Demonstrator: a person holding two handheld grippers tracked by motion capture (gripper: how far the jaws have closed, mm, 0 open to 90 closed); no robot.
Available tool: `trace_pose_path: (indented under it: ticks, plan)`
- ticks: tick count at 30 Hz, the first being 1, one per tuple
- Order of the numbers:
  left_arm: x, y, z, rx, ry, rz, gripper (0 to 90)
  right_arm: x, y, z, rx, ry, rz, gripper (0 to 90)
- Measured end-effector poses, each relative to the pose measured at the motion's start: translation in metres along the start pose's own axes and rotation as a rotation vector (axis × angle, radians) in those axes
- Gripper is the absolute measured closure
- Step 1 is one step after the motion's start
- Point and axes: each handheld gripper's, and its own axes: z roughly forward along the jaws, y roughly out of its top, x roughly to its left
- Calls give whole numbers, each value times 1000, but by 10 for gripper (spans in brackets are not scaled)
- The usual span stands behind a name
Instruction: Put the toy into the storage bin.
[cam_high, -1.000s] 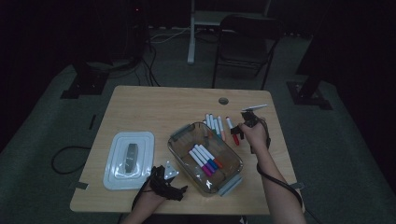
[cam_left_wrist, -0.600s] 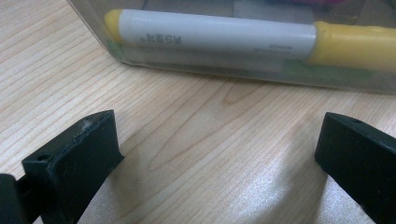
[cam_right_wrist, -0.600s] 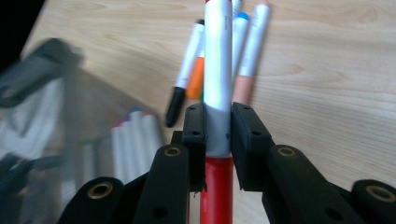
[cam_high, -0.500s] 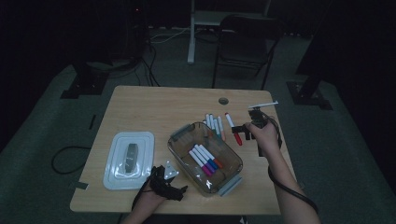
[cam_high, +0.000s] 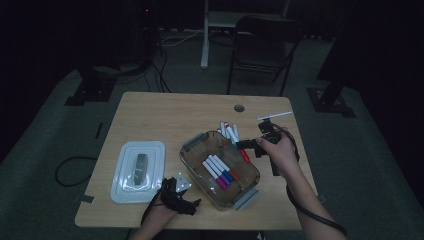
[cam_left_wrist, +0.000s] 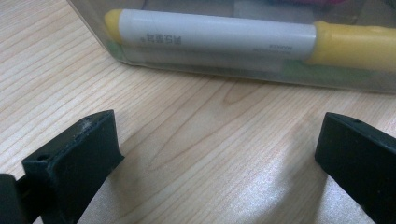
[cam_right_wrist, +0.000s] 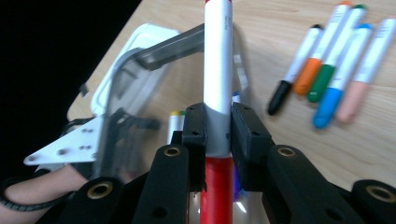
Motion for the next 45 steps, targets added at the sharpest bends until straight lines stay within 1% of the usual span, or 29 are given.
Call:
trace_pose_path:
  ticks: [1,2,4,5,6,7,10,11,12,13,14,15,16,17,22,23,24,25,26,28,29,31,33,34,35,38,41,45]
  plan:
    - [0,0,0,0,0,0,4,7,-2,3,7,12,-16,768]
    - [0,0,0,0,0,0,4,7,-2,3,7,12,-16,768]
    - [0,0,0,0,0,0,4,14,-3,8,25,33,-30,768]
    - [0,0,0,0,0,0,4,19,-6,13,41,43,-40,768]
    - [0,0,0,0,0,0,4,19,-6,13,41,43,-40,768]
    - [0,0,0,0,0,0,4,23,-8,20,53,47,-44,768]
    - [0,0,0,0,0,0,4,25,-10,24,69,48,-51,768]
    - [0,0,0,0,1,2,4,27,-11,28,82,52,-53,768]
    - [0,0,0,1,0,2,4,33,-17,42,126,61,-61,768]
    - [0,0,0,1,0,2,4,33,-17,42,126,61,-61,768]
    - [0,0,0,1,1,2,4,37,-19,52,158,54,-76,768]
    - [0,0,0,1,1,2,4,37,-19,52,158,54,-76,768]
    - [0,0,0,1,-1,1,4,41,-22,63,186,46,-88,768]
    - [0,0,0,1,-1,0,4,41,-22,63,186,46,-88,768]
    - [0,0,0,0,-1,0,4,48,-29,89,250,50,-100,768]
    - [0,0,0,0,-1,0,4,48,-29,89,250,50,-100,768]
    - [0,0,0,0,0,0,4,50,-30,93,265,47,-104,768]
    - [0,0,0,0,-1,0,4,53,-32,100,292,36,-117,768]
    - [0,0,0,0,0,0,4,55,-32,108,337,35,-121,768]
    - [0,0,0,0,0,0,4,57,-31,109,346,39,-119,768]
    - [0,0,0,1,-1,0,5,60,-28,112,347,28,-136,768]
    - [0,0,0,3,-1,1,4,60,-26,114,355,20,-141,768]
    - [0,0,0,1,-1,0,5,60,-24,119,384,32,-123,768]
    - [0,0,0,1,-1,-1,4,61,-22,127,406,20,-127,768]
    - [0,0,0,0,-1,-1,4,61,-22,127,406,20,-127,768]
    - [0,0,0,-1,0,-1,4,62,-23,137,435,3,-137,768]
    - [0,0,0,-1,0,0,5,61,-26,147,467,2,-137,767]
    - [0,0,0,0,1,1,5,60,-28,154,487,-8,-141,764]
